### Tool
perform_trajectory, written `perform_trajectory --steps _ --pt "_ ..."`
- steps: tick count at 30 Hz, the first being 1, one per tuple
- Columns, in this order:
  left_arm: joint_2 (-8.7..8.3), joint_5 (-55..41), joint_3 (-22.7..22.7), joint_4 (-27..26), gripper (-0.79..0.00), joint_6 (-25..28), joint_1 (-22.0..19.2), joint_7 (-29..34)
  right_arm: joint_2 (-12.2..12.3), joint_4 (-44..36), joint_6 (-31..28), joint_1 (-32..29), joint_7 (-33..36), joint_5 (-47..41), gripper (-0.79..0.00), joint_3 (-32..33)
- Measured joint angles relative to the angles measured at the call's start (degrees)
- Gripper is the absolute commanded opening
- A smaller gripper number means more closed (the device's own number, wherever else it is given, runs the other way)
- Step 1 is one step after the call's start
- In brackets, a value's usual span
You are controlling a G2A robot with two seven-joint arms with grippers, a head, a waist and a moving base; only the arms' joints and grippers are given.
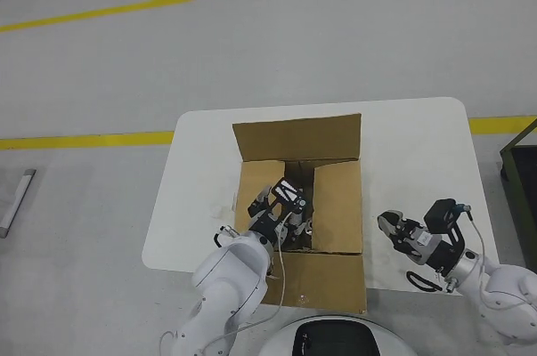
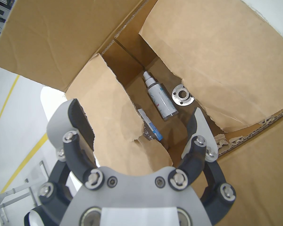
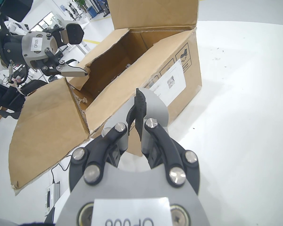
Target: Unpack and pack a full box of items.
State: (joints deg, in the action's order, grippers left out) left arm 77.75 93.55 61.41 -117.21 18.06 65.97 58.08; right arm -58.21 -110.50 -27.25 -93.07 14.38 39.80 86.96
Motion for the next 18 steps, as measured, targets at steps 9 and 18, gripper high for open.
perform_trajectory --steps 9,18 --pt "0.18 2.6 -1.0 2.9 -0.123 -2.5 0.3 -1.0 -0.2 -0.2 0.3 0.6 0.6 -0.4 -0.785 -0.7" --pt "0.76 8.5 -3.5 7.2 -0.785 -4.5 -1.9 1.8 -0.3 -0.1 0.4 0.5 0.2 -0.5 -0.785 -0.7"
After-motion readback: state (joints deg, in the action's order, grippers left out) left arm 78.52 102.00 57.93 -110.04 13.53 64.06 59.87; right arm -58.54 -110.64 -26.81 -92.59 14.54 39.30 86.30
